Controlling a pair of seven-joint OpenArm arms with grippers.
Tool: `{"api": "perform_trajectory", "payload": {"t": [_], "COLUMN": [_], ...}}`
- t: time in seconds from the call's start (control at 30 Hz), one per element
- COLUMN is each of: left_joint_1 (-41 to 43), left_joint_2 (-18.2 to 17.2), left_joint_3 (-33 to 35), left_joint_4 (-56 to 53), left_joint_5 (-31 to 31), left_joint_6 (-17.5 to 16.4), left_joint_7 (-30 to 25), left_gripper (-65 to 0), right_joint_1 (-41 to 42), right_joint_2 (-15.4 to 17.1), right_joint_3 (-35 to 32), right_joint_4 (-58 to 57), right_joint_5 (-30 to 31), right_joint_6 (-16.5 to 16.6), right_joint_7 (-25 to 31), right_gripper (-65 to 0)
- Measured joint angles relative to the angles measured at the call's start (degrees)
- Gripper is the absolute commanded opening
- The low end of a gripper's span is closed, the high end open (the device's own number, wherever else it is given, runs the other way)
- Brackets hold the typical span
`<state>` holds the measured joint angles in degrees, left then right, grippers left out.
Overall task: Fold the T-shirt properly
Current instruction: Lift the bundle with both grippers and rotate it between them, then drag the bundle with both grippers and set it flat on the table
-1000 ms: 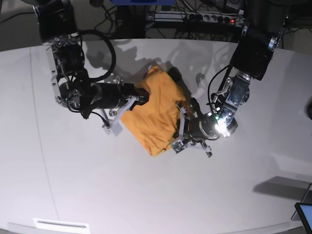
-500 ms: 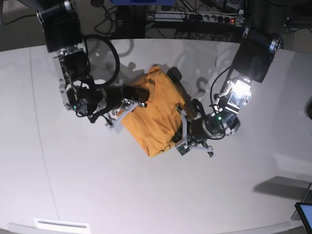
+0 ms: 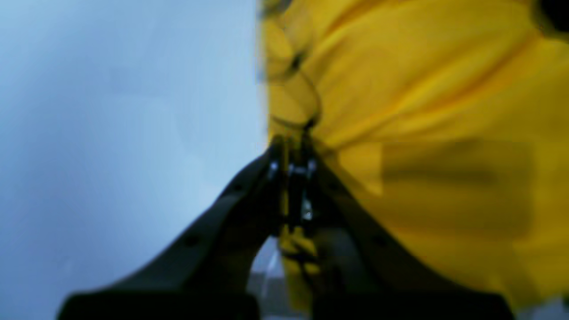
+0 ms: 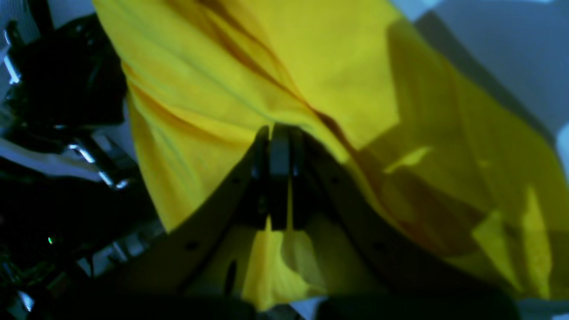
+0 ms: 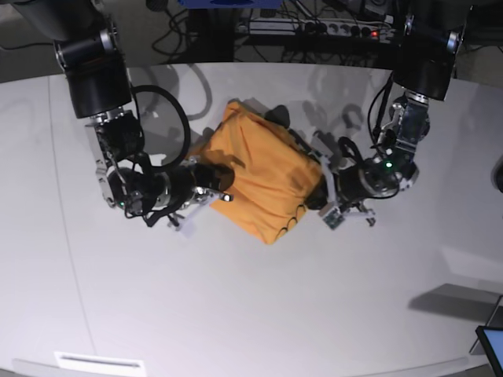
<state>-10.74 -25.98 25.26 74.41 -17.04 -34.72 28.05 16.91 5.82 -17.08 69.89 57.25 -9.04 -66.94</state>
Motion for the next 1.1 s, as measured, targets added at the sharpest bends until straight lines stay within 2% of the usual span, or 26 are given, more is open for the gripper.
{"api": "perform_trajectory", "payload": {"t": [0.1,0.37,0.47,0.73,0.87,0.9,1.0,1.1], "left_joint_1": [0.50,1.81,3.76,5.88,7.96,8.59,9.22,9.42], "left_joint_2": [-0.13,-1.33,-1.79,-2.80,-1.75,-1.25,-0.70,-0.39], "left_joint_3": [-2.14,-2.64,-2.71,-2.91,-7.37,-8.48,-9.46,-9.53], "left_joint_4": [-0.02,1.16,3.69,5.75,5.81,6.01,6.64,7.50], "left_joint_5": [-0.20,-0.13,1.31,1.62,0.48,0.28,0.35,0.83], "left_joint_6": [-0.28,0.63,1.90,2.75,1.84,1.68,1.68,1.73], "left_joint_7": [1.22,2.03,2.12,2.14,2.08,2.10,3.23,4.09], "left_gripper": [-65.0,-65.0,-65.0,-65.0,-65.0,-65.0,-65.0,-65.0], "right_joint_1": [1.57,8.83,10.49,14.01,15.41,15.80,16.63,17.25], "right_joint_2": [-0.02,-0.48,-1.14,-2.05,-2.05,-1.97,-1.90,-1.88], "right_joint_3": [-4.15,-15.96,-17.64,-19.93,-19.98,-19.98,-19.98,-19.98], "right_joint_4": [-2.08,-9.81,-11.41,-13.49,-13.75,-13.94,-15.50,-16.68], "right_joint_5": [0.87,3.76,3.65,2.40,0.63,0.48,-0.55,-0.24], "right_joint_6": [0.26,1.09,1.27,1.25,0.87,1.73,7.02,7.74], "right_joint_7": [2.40,7.56,8.02,8.20,8.74,8.94,9.07,9.11], "right_gripper": [-64.7,-64.7,-64.7,-64.7,-64.7,-64.7,-64.7,-64.7]}}
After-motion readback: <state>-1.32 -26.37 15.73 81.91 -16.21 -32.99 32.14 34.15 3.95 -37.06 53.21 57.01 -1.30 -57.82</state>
